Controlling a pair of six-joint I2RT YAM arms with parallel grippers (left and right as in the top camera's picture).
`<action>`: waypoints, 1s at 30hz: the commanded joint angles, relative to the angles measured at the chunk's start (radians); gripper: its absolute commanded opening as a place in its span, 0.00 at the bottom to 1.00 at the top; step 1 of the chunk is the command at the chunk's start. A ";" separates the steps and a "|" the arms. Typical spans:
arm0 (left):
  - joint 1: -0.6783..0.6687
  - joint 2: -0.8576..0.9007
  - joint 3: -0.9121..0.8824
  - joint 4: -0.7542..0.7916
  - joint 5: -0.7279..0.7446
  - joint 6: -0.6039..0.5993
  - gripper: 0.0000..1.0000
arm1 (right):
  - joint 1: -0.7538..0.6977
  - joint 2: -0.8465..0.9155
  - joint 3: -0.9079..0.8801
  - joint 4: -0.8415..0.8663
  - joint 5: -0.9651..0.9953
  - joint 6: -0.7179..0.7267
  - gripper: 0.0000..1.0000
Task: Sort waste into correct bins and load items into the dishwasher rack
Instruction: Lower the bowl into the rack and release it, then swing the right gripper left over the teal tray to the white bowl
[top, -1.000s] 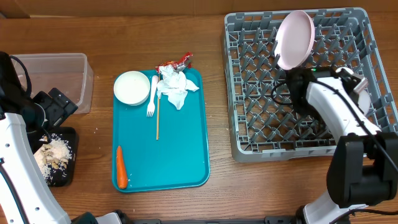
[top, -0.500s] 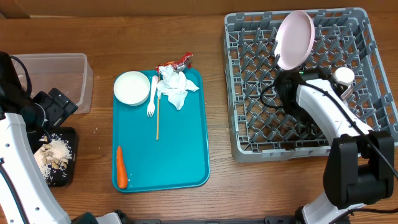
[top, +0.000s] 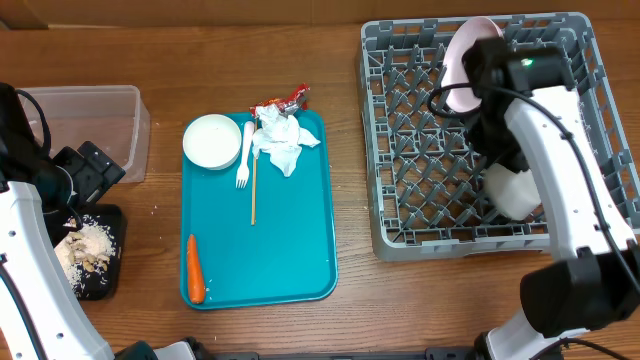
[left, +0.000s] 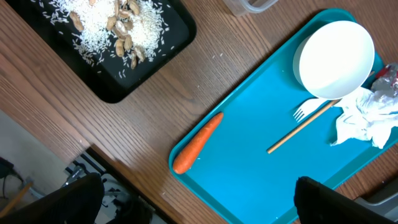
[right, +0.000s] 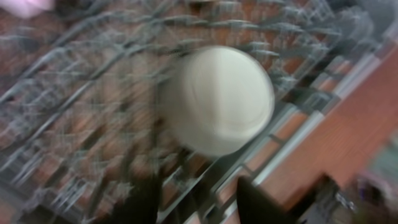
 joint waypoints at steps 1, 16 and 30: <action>0.004 0.006 -0.003 -0.002 0.003 -0.010 1.00 | 0.000 -0.074 0.102 -0.002 -0.213 -0.169 1.00; 0.004 0.006 -0.003 -0.002 0.003 -0.010 1.00 | 0.111 -0.101 0.127 0.326 -0.603 -0.168 1.00; 0.004 0.006 -0.003 -0.002 0.003 -0.010 1.00 | 0.500 0.262 0.124 0.753 -0.627 -0.112 0.94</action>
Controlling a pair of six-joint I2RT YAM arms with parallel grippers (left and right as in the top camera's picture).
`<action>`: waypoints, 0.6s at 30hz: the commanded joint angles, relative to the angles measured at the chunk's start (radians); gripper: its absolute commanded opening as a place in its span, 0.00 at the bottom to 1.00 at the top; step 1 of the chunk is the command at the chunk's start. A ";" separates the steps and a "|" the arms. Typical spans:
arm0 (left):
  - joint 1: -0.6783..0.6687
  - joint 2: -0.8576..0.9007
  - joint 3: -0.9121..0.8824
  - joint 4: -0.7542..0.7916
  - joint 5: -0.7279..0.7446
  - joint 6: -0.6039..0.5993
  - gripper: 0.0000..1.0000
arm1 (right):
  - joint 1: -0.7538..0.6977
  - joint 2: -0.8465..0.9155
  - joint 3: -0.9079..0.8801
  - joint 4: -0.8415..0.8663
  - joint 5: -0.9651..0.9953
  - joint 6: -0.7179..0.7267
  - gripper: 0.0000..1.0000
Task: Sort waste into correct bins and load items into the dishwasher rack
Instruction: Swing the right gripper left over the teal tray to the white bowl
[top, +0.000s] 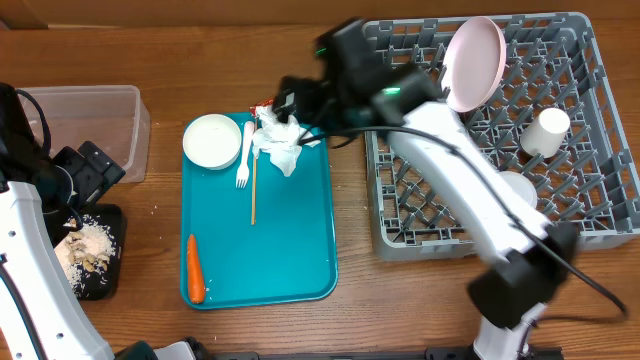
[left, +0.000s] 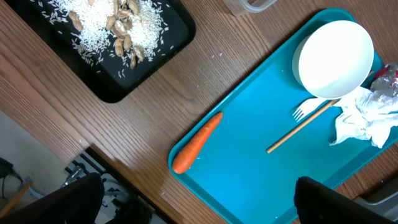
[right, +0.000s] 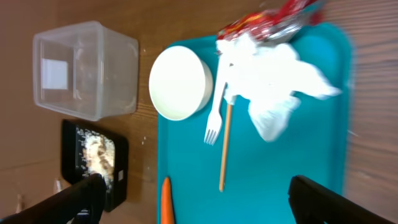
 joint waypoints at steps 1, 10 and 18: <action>0.004 0.006 -0.003 -0.002 0.001 -0.010 1.00 | 0.045 0.102 0.014 0.074 -0.023 0.018 0.91; 0.004 0.006 -0.003 -0.002 0.001 -0.010 1.00 | 0.131 0.259 0.014 0.193 -0.027 -0.041 0.88; 0.004 0.006 -0.003 -0.002 0.001 -0.010 1.00 | 0.203 0.306 0.014 0.312 0.013 -0.058 0.87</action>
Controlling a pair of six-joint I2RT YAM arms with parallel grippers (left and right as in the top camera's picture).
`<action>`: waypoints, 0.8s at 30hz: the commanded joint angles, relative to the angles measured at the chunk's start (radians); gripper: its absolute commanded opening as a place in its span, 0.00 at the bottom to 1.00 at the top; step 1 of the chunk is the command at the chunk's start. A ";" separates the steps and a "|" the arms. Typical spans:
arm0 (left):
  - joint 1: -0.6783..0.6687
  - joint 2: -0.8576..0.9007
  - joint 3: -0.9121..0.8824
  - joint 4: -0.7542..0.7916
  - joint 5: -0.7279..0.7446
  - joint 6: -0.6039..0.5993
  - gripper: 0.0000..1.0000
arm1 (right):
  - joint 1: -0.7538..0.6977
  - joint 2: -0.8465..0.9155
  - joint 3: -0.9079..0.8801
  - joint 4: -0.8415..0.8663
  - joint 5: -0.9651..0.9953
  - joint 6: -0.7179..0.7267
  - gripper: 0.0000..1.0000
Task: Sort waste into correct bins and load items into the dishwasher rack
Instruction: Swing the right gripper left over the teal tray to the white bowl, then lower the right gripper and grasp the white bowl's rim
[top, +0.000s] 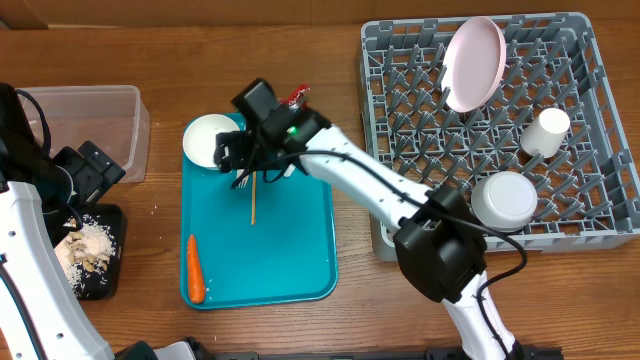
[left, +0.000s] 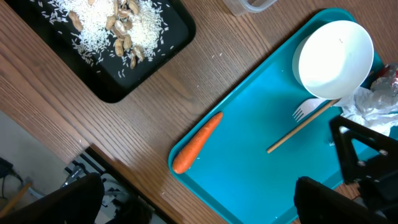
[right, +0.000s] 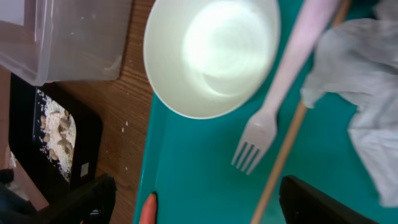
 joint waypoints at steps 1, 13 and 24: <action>0.004 0.006 -0.003 -0.002 0.001 -0.010 1.00 | 0.019 0.017 0.014 0.060 0.026 0.003 0.87; 0.004 0.006 -0.003 -0.002 0.000 -0.010 1.00 | 0.019 0.047 0.014 0.140 0.115 0.054 0.80; 0.004 0.006 -0.003 -0.002 0.001 -0.010 1.00 | 0.019 0.066 0.014 0.129 0.205 0.155 0.78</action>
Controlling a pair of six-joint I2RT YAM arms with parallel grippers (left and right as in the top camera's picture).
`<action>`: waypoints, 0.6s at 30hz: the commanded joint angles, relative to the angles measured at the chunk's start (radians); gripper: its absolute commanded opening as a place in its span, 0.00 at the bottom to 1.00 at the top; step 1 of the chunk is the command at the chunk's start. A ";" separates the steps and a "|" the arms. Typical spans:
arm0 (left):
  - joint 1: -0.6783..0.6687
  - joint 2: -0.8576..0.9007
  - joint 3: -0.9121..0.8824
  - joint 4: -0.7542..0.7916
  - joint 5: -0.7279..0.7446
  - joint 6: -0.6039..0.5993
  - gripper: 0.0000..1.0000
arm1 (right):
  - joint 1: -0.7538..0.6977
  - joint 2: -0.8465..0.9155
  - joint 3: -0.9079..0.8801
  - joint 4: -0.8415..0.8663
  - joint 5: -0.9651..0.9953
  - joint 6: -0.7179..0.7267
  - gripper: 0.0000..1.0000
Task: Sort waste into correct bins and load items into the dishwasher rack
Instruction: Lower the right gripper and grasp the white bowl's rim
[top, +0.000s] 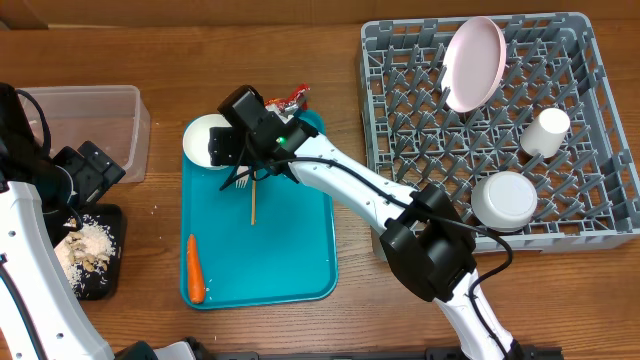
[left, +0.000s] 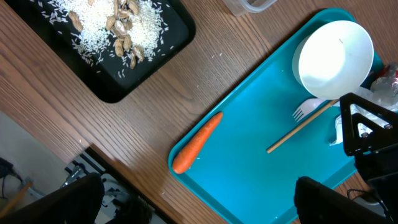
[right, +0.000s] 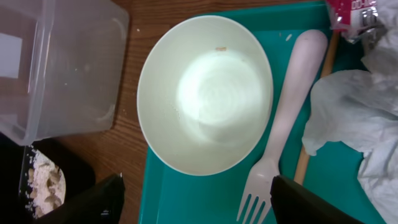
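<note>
On the teal tray (top: 290, 270) lie a white bowl (right: 205, 93), a white plastic fork (right: 280, 155), a wooden chopstick (top: 253, 200), a carrot (top: 195, 268), a crumpled napkin (right: 354, 106) and a red wrapper (top: 293, 98). My right gripper (right: 199, 202) hangs open just above the bowl's near rim, holding nothing. Off to the left, my left gripper (left: 199, 205) is open and empty between the clear bin and the black tray. The grey dishwasher rack (top: 400, 240) holds a pink plate (top: 473, 62), a white cup (top: 551, 130) and a white bowl (top: 505, 200).
A clear plastic bin (top: 90, 130) stands at the far left. Below it is a black tray (top: 108, 278) with rice and scraps. My right arm stretches across from the rack to the teal tray's top.
My right gripper has shifted slightly up and left, from over the fork and bowl edge to more squarely over the bowl. The left arm and all items are unmoved.
My right gripper was first in the rack over a white round item. It then hung open above the napkin at the tray's top, then lower over the fork and bowl, and now over the bowl. The left arm stayed still.
</note>
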 joint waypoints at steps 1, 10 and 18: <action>0.004 0.006 -0.003 -0.002 0.000 -0.010 1.00 | -0.004 0.030 0.014 0.001 0.039 0.044 0.78; 0.004 0.006 -0.003 -0.002 0.001 -0.010 1.00 | -0.004 0.083 0.014 0.015 0.055 0.047 0.71; 0.004 0.006 -0.003 -0.002 0.001 -0.010 1.00 | -0.004 0.087 0.014 0.018 0.130 0.047 0.65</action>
